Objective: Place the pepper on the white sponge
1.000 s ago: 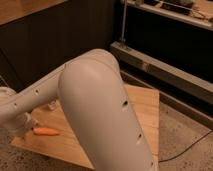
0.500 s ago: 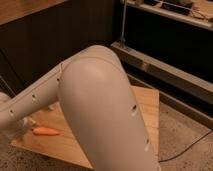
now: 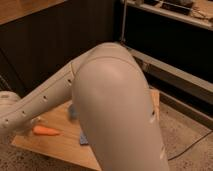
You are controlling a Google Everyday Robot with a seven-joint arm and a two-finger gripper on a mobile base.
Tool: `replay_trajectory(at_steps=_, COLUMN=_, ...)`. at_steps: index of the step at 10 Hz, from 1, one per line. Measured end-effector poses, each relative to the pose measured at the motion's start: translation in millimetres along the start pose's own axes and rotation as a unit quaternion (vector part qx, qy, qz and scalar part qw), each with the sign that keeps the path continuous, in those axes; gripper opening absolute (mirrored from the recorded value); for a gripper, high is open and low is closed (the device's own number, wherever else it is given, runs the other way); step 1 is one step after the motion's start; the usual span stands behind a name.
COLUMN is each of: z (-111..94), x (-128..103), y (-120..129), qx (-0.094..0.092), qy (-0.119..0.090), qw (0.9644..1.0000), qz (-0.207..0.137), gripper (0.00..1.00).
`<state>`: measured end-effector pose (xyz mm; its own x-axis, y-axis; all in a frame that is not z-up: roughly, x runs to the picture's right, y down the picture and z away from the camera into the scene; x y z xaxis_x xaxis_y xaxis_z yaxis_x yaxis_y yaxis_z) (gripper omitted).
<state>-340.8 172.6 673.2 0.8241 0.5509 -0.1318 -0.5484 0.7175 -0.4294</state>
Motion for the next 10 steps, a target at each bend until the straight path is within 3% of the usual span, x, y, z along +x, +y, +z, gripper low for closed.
replay_trajectory(at_steps=3, z=21, x=-7, y=-32, qx=-0.016, qy=-0.008, qw=0.9994, qz=-0.03, gripper=0.65)
replay_trajectory(at_steps=5, z=29, x=-3, y=-51, qx=-0.032, qy=0.015, qw=0.9976, qz=-0.06, gripper=0.65)
replay_trajectory(at_steps=7, z=31, x=-2, y=-60, qx=-0.048, qy=0.043, qw=0.9938, qz=-0.09, gripper=0.65)
replay_trajectory(at_steps=8, z=31, x=-7, y=-58, qx=-0.059, qy=0.057, qw=0.9903, qz=-0.112, gripper=0.65)
replay_trajectory(at_steps=10, z=32, x=-20, y=-50, qx=-0.069, qy=0.069, qw=0.9845, qz=-0.146, gripper=0.65)
